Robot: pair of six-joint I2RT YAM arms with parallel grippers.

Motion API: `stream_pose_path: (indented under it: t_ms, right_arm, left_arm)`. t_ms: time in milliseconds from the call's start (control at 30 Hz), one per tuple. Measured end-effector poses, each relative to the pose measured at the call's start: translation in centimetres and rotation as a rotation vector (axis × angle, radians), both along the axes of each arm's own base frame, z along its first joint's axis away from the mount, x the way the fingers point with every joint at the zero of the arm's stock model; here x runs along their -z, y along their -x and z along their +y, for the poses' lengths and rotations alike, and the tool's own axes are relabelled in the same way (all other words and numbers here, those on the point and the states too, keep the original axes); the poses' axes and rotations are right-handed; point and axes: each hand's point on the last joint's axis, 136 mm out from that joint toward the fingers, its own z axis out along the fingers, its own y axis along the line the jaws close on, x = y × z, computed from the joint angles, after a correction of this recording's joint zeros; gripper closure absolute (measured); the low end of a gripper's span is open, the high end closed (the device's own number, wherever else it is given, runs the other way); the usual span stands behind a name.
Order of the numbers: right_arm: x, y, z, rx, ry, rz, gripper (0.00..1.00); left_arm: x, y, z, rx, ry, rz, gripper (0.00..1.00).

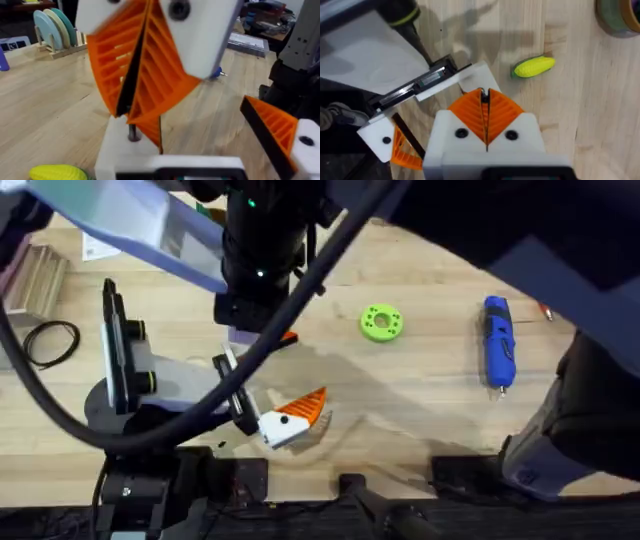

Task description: Pick up the gripper from the table and insert it into the empty holder that is missing its gripper. Then pick up a screw, insert it into the mounting hole, and use the screwdriver to tighten it. Finally, clean up the table by picking up the vegetable and placing it into the bucket.

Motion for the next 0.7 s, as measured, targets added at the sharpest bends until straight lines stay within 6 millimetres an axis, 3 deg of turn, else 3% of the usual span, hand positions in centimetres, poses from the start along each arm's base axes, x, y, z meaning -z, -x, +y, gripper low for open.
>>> stream_pose_path:
  t_ms: [700]
  right_arm:
    - [0.39,0.05,-0.07,0.000,0.008,0.005,0.996]
  left_arm:
    - [0.00,0.00,0.00,0.000,0.000,0.000,0.015]
